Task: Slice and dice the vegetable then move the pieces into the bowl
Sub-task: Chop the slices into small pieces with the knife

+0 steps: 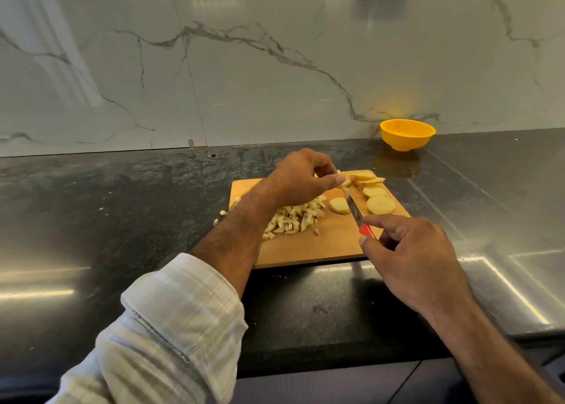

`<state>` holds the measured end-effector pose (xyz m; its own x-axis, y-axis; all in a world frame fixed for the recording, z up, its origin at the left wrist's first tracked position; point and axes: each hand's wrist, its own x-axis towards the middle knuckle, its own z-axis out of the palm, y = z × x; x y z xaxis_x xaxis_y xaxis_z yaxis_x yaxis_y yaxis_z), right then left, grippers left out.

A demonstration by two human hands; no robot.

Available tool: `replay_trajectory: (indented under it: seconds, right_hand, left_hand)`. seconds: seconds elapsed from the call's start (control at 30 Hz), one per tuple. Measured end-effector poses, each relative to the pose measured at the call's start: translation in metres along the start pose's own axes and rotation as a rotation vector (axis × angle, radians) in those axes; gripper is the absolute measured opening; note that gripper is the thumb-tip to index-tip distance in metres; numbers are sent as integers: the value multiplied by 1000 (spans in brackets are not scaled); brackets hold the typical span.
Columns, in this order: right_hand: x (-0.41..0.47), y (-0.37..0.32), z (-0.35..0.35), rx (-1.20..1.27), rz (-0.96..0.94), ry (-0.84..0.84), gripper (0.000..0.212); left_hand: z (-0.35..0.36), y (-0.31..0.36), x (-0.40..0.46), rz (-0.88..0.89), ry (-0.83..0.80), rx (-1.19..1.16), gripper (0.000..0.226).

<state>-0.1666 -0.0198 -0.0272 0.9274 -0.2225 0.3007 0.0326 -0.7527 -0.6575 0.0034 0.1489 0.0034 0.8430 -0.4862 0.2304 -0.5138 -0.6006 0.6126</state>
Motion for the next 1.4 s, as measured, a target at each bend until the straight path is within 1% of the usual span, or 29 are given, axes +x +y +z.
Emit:
replay_trajectory:
  seconds: [0.07,0.13,0.27,0.33,0.4,0.43,0.5,0.6,0.63,0.7,0.77,0.8,0.9,1.0,1.07,1.13,1.2,1.27,1.33,1.4]
  right_hand:
    - [1,-3,2,64,-32,16,36]
    - [0,-6,3,142,-58,39,34]
    - [3,-6,9,234,-93,50,33]
    - [2,-6,10,263,-103,35,33]
    - [0,-4,8,283,-95,19,31]
    - [0,-3,7,287,-87,16,31]
    - [-1,0,6,276,-72,28,31]
    - [1,7,5,233,-46,65,33]
    - [1,9,4,214,-39,71,33]
    - [1,9,4,184,-33,82,33]
    - [-1,10,5,162,-34,97,34]
    - [-3,10,7,153,-32,100,34]
    - [-4,13,11,124,-6,87,35]
    - [-3,14,10,50,30,59,32]
    - [0,12,6,-34,47,22,32]
    - [5,8,3,-99,74,-33,35]
    - [12,3,1,-141,104,-100,38]
    - [17,0,0,-158,114,-147,36]
    - [21,-4,1,-171,109,-163,36]
    - [23,-8,2,-222,86,-173,38]
  left_hand:
    - [-5,1,-1,-44,2,-75,32]
    - [-10,0,-2,-84,-33,-162,36]
    - [-18,-9,-1,-111,-75,-332,30]
    - [-23,-13,-2,-127,-69,-394,27]
    - [-31,-17,-3,-154,-48,-408,27]
    - [-35,-19,-4,-158,-39,-370,26]
    - [-44,-22,-5,-158,-59,-177,20]
    - [-53,-24,-10,-185,-162,114,9]
    - [-54,-22,-12,-203,-171,193,13]
    - [-57,-20,-13,-230,-125,391,25]
    - [-57,-15,-13,-202,-72,591,23]
    - [-55,-11,-13,-163,-55,633,20]
    - [-34,6,-13,-4,-53,560,20]
    - [0,24,-13,82,-153,516,28]
    - [17,26,-10,69,-196,488,37]
    - [24,25,-8,36,-213,466,40]
    - [26,23,-7,-1,-210,425,37]
    - [27,21,-5,-37,-170,370,34]
    - [26,21,-5,-59,-141,341,31]
    - [26,21,-4,-62,-159,342,29]
